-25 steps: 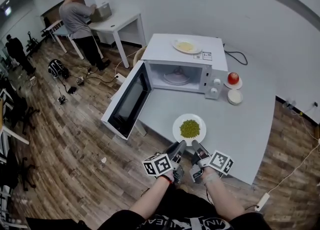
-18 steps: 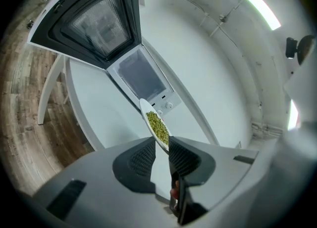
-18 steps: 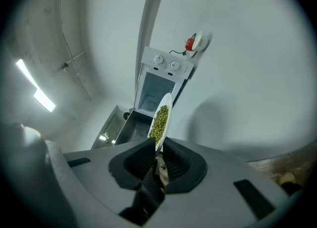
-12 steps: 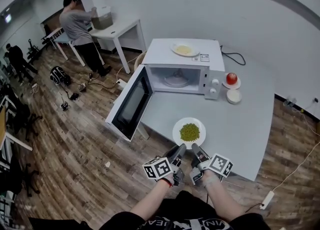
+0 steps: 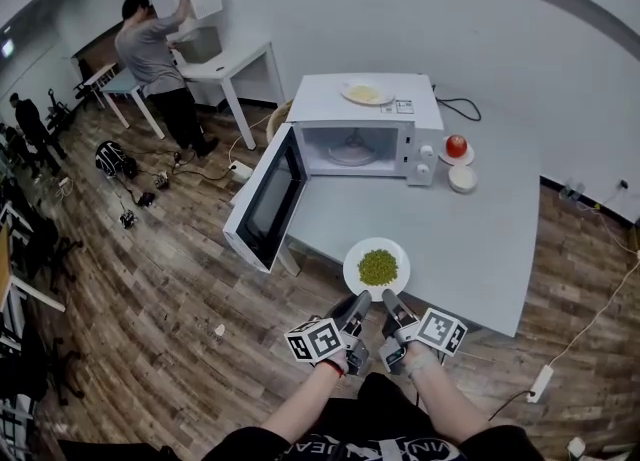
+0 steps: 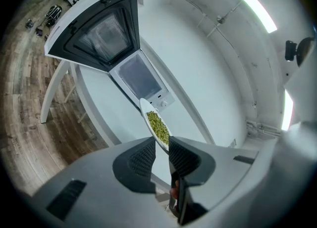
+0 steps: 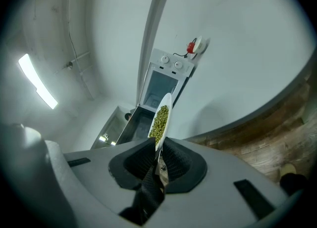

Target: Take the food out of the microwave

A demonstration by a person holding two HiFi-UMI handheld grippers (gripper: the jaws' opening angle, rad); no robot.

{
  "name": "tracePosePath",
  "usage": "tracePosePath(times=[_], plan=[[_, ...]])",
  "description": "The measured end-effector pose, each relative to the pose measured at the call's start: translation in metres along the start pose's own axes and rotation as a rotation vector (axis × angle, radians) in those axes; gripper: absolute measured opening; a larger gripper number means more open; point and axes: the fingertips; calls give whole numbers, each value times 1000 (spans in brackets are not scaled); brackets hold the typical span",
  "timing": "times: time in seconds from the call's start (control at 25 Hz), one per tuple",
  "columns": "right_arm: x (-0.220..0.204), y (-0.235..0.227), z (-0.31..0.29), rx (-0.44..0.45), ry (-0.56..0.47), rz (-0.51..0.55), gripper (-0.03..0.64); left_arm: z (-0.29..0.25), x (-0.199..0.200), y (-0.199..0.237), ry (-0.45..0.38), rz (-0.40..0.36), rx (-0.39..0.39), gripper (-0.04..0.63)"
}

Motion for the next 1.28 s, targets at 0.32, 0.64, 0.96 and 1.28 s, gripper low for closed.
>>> tracePosePath(times=[0.32,0.64,0.96,1.28], plan=[[-48,12,19,-12,-18,-2,61,40,-31,-9,14,0,-11,86],[-83,15,43,-26,-26,-14,63,65,-63,-21,31,5,-21,86],[-109,21,68,-30,-24,1,63,83,-90,-38,25,7,-34,86],[-155,22,94,-20,-25,6,63,116,-131,-48,16,7,-37,84]])
Point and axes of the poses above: the fingertips, and each gripper's own axes: z backward along the fingers, y to its left, x out of its top, and after that the axes turned 15 degrees about y, right-handed
